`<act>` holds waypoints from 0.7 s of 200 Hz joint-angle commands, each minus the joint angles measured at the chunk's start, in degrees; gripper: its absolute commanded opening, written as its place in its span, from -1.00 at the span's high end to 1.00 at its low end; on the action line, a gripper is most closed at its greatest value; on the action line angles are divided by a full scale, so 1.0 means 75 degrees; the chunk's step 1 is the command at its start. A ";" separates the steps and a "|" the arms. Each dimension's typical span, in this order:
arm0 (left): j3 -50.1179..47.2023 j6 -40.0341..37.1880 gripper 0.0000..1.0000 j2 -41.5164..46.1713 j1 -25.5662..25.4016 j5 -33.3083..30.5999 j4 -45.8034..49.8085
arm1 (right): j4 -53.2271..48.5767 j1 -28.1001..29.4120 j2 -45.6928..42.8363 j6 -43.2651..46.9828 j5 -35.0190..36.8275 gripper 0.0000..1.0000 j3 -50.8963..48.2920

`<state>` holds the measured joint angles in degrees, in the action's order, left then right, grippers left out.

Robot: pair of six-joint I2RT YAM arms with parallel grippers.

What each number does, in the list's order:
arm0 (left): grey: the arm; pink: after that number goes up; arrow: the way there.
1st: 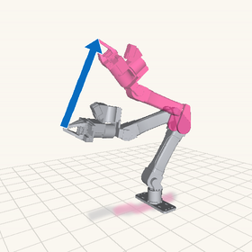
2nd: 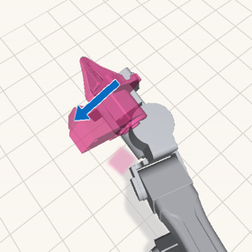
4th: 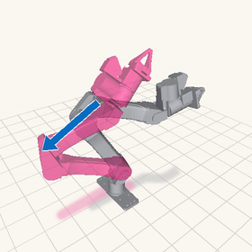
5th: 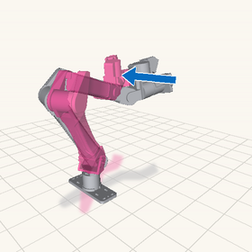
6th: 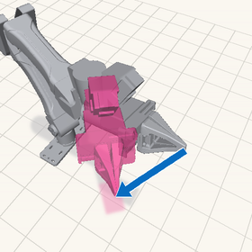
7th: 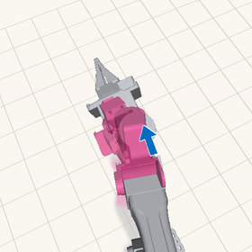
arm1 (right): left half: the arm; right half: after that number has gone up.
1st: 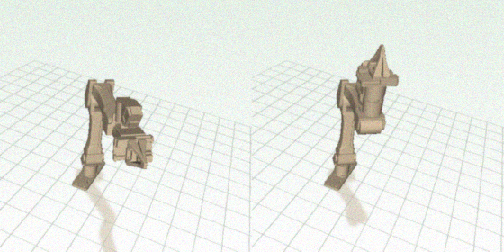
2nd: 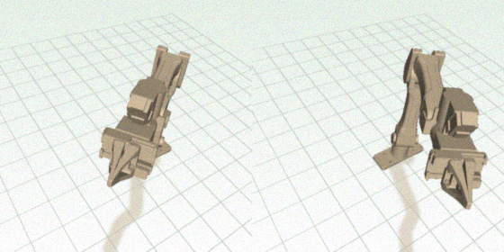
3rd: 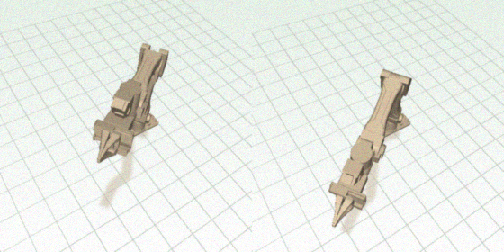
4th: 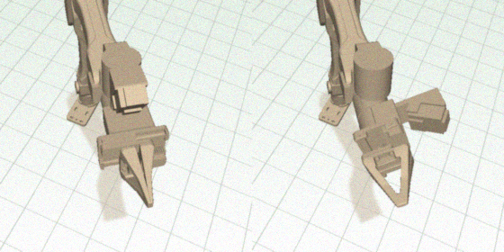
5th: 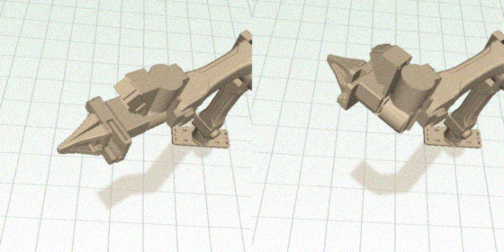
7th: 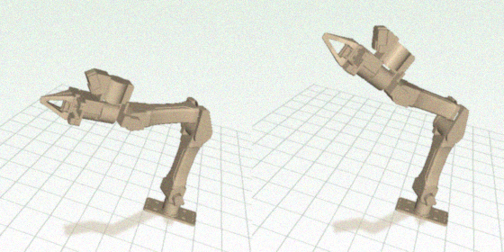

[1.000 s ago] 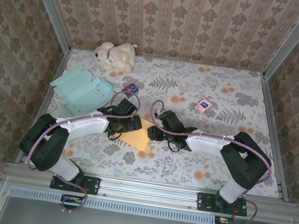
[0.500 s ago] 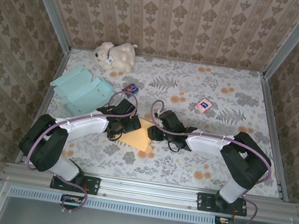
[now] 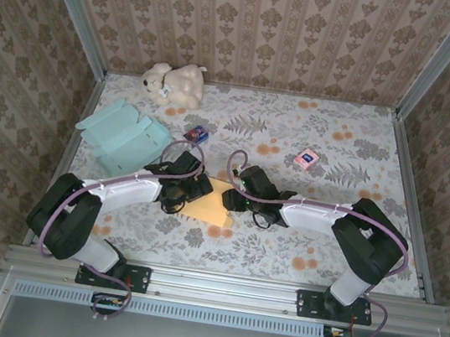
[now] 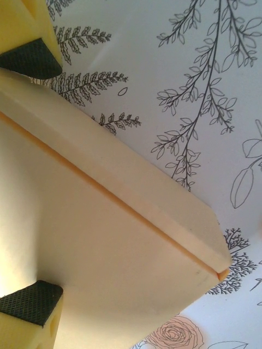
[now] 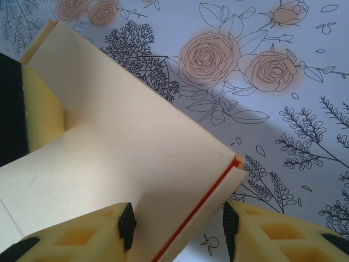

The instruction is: Fold the paper box

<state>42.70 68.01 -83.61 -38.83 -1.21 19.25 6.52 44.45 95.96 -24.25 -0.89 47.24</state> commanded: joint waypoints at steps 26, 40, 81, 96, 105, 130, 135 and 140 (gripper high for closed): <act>-0.0340 0.0342 -0.97 -0.0353 -0.0064 0.0118 0.0187 | -0.0129 0.0050 0.0085 -0.0109 -0.0193 0.01 -0.0135; -0.0352 0.0366 -0.96 -0.0370 -0.0061 0.0082 0.0195 | -0.0141 0.0048 0.0021 -0.0122 -0.0181 0.01 -0.0158; -0.0402 0.0387 -0.96 -0.0330 -0.0061 -0.0035 0.0243 | -0.0186 0.0113 -0.0293 -0.0206 -0.0097 0.01 -0.0241; -0.0419 0.0383 -0.96 -0.0332 -0.0061 -0.0061 0.0246 | -0.0233 0.0195 -0.0441 -0.0229 0.0034 0.01 -0.0286; -0.0431 0.0383 -0.95 -0.0337 -0.0063 -0.0087 0.0245 | -0.0286 0.0263 -0.0557 -0.0238 0.0146 0.01 -0.0309; -0.0466 0.0401 -0.95 -0.0332 -0.0062 -0.0149 0.0245 | -0.0561 0.0485 -0.1014 -0.0250 0.0643 0.01 -0.0369; -0.0488 0.0400 -0.95 -0.0325 -0.0061 -0.0165 0.0257 | -0.0617 0.0532 -0.1134 -0.0271 0.0752 0.01 -0.0392; -0.0478 0.0400 -0.95 -0.0328 -0.0063 -0.0176 0.0249 | -0.0675 0.0556 -0.1246 -0.0293 0.0868 0.01 -0.0413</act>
<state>41.63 69.80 -83.90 -38.96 -1.06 16.36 4.38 47.29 91.42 -25.54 0.84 45.12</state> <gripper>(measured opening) 0.977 0.494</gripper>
